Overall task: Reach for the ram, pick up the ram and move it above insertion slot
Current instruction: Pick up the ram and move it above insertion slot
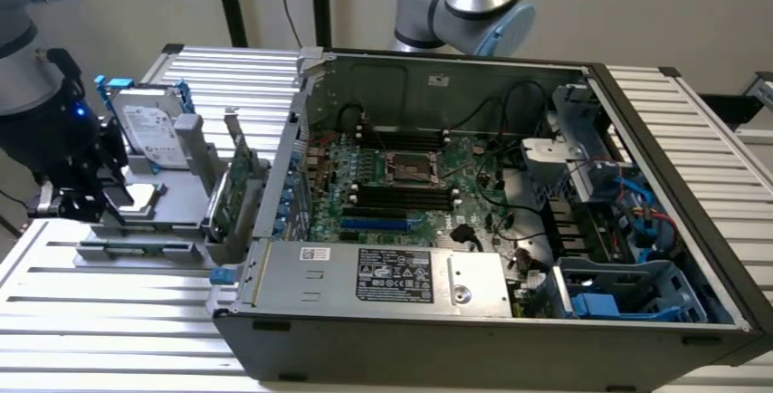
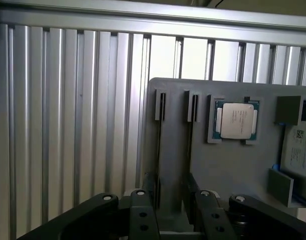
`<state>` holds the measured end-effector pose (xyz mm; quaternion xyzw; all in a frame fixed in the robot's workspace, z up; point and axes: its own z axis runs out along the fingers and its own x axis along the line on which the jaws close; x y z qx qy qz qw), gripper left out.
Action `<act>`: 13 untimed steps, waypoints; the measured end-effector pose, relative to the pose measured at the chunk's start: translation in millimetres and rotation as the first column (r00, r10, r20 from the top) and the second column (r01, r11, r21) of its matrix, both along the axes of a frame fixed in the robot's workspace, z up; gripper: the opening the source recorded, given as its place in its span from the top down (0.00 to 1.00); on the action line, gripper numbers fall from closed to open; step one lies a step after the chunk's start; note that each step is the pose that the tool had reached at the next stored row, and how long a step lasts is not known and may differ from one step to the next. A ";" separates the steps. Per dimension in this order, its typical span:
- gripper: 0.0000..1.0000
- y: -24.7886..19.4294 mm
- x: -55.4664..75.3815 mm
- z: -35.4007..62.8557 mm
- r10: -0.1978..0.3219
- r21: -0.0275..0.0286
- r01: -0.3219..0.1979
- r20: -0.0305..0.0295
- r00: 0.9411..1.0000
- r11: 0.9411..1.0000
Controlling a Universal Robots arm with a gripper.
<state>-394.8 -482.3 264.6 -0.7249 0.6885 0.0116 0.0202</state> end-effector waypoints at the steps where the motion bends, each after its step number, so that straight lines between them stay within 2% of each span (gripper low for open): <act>1: 0.64 0.0 0.0 -1.8 0.000 0.000 0.000 0.000 1.000 1.000; 13: 0.64 0.0 0.0 -23.7 -0.002 0.000 0.002 0.000 1.000 1.000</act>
